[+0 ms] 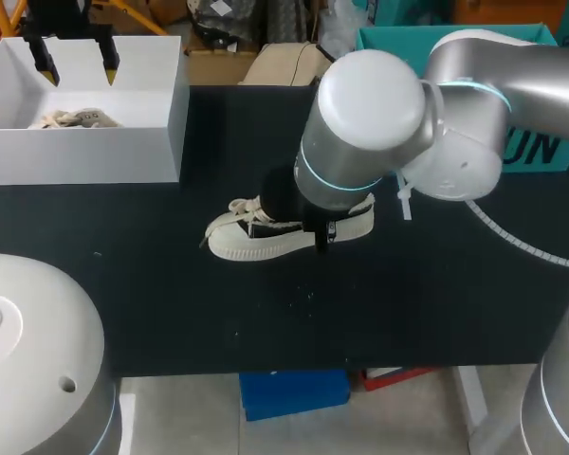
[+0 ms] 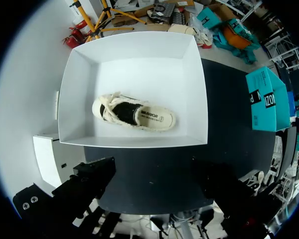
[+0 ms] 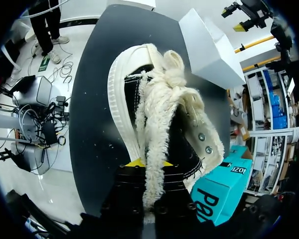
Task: Take the shoe out of the shoebox, open the shoe tongue, remove and reinsert the insole, then place the shoe into the shoebox
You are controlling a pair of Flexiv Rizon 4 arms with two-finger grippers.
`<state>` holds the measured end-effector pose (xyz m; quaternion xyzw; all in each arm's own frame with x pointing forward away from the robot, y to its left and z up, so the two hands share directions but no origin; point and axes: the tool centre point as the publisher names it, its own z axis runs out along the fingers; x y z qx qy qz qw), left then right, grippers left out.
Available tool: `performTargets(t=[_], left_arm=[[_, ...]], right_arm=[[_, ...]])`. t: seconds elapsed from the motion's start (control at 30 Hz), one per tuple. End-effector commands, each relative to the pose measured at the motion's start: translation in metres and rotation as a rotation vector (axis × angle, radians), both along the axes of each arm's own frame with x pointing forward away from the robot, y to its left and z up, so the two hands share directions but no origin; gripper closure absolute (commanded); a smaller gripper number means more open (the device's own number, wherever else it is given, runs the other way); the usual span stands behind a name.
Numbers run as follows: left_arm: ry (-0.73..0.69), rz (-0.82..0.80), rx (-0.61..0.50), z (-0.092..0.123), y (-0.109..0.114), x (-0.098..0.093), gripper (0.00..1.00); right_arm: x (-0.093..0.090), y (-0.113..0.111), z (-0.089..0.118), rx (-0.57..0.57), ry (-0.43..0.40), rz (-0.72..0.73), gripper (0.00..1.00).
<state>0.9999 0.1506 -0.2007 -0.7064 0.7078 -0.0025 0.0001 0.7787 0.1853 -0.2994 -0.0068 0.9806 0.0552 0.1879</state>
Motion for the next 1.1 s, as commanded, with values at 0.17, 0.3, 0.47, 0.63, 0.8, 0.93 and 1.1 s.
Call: performTargets(t=[0.17,0.3,0.47,0.63,0.8,0.93,1.1], left_arm=[[0.001,0.001,0.001,0.0,0.0,0.0,0.0],[0.001,0.001,0.001,0.0,0.0,0.0,0.0],[0.001,0.001,0.001,0.0,0.0,0.0,0.0],[0.001,0.001,0.001,0.0,0.0,0.0,0.0],[0.001,0.001,0.001,0.0,0.0,0.0,0.0],[0.001,0.001,0.001,0.0,0.0,0.0,0.0],[0.001,0.001,0.001,0.0,0.0,0.0,0.0]], right_arm=[[0.016,0.026,-0.043,0.001,0.013,-0.041,1.0],[0.023,0.03,-0.058,0.012,0.0,-0.084,1.0],[0.028,0.035,-0.077,0.029,-0.033,-0.136,1.0],[0.028,0.038,-0.099,0.038,-0.059,-0.167,1.0],[0.025,0.037,-0.113,0.033,-0.053,-0.192,0.65],[0.019,0.035,-0.106,0.028,-0.05,-0.193,0.0],[0.014,0.031,-0.082,0.024,-0.05,-0.174,0.0]])
